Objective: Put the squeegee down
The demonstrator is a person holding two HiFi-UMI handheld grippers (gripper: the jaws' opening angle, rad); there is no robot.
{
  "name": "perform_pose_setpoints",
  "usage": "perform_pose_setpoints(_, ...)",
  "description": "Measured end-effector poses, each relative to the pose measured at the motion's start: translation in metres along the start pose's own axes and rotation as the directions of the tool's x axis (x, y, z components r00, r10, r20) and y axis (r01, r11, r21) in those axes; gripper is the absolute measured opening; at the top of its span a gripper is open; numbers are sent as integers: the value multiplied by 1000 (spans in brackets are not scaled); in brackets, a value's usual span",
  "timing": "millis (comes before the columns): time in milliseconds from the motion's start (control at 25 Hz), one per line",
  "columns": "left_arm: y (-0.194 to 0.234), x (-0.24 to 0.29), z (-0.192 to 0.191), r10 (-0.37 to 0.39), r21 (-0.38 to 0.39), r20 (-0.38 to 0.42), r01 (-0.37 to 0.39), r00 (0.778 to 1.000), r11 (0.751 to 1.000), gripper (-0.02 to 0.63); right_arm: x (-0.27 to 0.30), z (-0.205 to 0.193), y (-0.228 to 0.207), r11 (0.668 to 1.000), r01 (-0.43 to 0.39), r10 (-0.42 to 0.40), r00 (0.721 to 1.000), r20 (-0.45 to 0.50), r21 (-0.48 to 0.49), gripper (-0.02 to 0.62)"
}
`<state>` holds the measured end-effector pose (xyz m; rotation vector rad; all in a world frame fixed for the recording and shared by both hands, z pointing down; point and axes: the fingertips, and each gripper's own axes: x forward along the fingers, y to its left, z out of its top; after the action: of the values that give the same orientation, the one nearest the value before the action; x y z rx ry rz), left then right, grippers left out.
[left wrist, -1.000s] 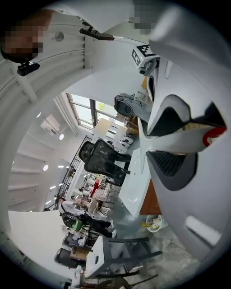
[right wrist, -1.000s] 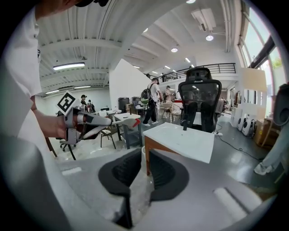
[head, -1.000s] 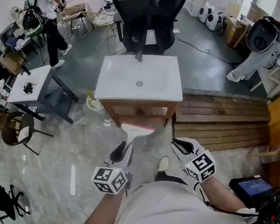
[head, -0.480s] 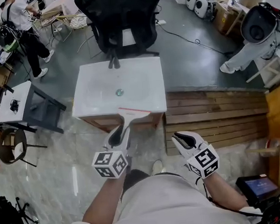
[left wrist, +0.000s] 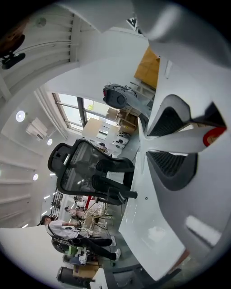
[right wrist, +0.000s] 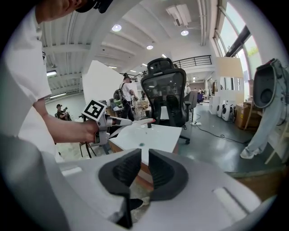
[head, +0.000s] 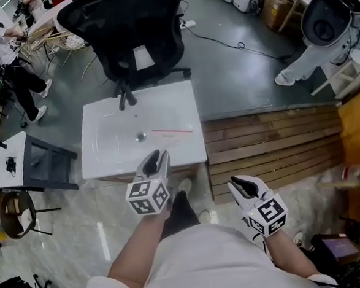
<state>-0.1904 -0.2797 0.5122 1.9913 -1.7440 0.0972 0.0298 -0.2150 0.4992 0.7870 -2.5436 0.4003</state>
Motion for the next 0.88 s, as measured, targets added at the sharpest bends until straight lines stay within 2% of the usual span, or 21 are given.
perform_pose_setpoints(400,18,145,18,-59,21,-91,62,994,998,112,28,40,-70,981,180,-179,984,-10,69,49)
perform_pose_setpoints(880,53,261,-6,10,30,-172,-5,985,1000,112,26,33,-101,935,317,-305,948,-93,158,49)
